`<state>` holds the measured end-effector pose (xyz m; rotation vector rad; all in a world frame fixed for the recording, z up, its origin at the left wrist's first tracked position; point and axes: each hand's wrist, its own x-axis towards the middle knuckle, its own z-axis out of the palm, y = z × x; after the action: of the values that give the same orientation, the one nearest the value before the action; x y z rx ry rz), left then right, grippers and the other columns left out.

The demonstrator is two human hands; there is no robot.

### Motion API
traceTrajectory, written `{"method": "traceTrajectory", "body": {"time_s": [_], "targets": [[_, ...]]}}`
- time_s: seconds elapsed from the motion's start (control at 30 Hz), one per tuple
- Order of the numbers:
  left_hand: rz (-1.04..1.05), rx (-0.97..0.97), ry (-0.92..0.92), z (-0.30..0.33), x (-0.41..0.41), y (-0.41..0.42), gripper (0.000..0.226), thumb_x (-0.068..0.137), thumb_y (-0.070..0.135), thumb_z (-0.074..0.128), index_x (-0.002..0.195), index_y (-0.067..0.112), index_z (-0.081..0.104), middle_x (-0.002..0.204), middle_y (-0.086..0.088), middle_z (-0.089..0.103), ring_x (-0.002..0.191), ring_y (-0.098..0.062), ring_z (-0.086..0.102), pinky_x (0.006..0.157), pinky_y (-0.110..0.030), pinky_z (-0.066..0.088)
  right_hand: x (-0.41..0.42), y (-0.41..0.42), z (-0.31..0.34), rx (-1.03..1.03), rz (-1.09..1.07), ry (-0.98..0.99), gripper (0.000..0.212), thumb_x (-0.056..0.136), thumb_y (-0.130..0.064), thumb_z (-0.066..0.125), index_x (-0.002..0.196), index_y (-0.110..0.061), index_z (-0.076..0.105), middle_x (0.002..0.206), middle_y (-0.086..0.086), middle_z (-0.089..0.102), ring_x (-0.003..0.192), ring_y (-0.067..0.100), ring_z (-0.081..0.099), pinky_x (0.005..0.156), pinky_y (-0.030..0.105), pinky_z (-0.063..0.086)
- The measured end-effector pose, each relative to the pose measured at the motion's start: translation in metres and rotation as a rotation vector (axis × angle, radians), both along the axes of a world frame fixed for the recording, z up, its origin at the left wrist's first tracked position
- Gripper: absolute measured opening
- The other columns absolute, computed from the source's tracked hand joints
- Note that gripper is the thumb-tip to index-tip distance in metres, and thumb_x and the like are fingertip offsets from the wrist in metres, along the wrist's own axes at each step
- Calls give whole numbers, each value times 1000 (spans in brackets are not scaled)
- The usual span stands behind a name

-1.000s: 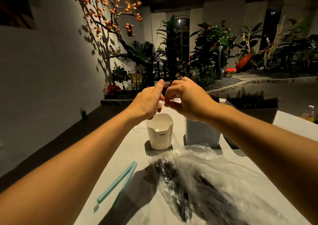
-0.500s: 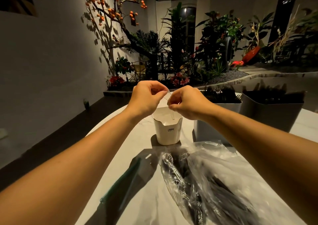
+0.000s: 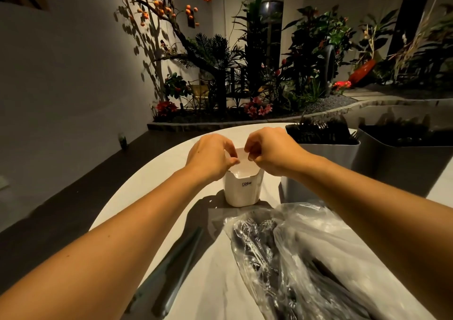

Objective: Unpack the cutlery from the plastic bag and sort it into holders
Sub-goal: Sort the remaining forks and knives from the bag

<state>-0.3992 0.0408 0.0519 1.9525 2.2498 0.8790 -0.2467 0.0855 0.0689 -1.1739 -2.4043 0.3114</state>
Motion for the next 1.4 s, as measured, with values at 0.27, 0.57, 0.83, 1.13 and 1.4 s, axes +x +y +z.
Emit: {"method": "traceTrajectory", "body": {"time_s": [0.27, 0.57, 0.83, 1.13, 1.4], "targets": [[23, 155, -120, 15, 8, -29, 6, 94, 27, 69, 94, 24, 74, 97, 3, 61, 98, -21, 60, 87, -43, 56, 25, -26, 13, 20, -12, 105, 17, 86, -4, 70, 98, -15, 74, 91, 0, 74, 87, 12, 68, 86, 33, 59], [-212, 151, -352, 19, 87, -103, 11, 101, 24, 56, 109, 16, 58, 94, -3, 68, 79, -17, 69, 73, -38, 60, 111, -118, 37, -318, 127, 263, 14, 91, -21, 69, 91, -8, 74, 76, 6, 75, 62, 12, 68, 53, 20, 52], [-457, -53, -142, -30, 148, -149, 14, 101, 23, 57, 107, 17, 68, 88, 2, 72, 78, -11, 69, 78, -33, 61, 162, -153, -9, -559, -10, -348, 19, 98, -7, 56, 111, -4, 70, 98, 11, 74, 85, 22, 74, 76, 28, 61], [-354, 33, 72, -80, 141, -161, 21, 96, 40, 62, 107, 25, 74, 89, 7, 71, 79, -10, 62, 78, -37, 59, 157, -151, -63, -268, -137, -280, 27, 92, -12, 67, 118, -19, 69, 112, 2, 67, 99, 20, 63, 87, 30, 57], [-418, -178, -77, -78, 116, -169, 50, 76, 19, 69, 117, 37, 46, 101, 11, 59, 86, -13, 63, 79, -32, 61, 142, -145, -82, -329, -144, -197, 54, 86, -61, 61, 113, -15, 69, 103, 5, 72, 90, 19, 67, 85, 33, 58]]}}
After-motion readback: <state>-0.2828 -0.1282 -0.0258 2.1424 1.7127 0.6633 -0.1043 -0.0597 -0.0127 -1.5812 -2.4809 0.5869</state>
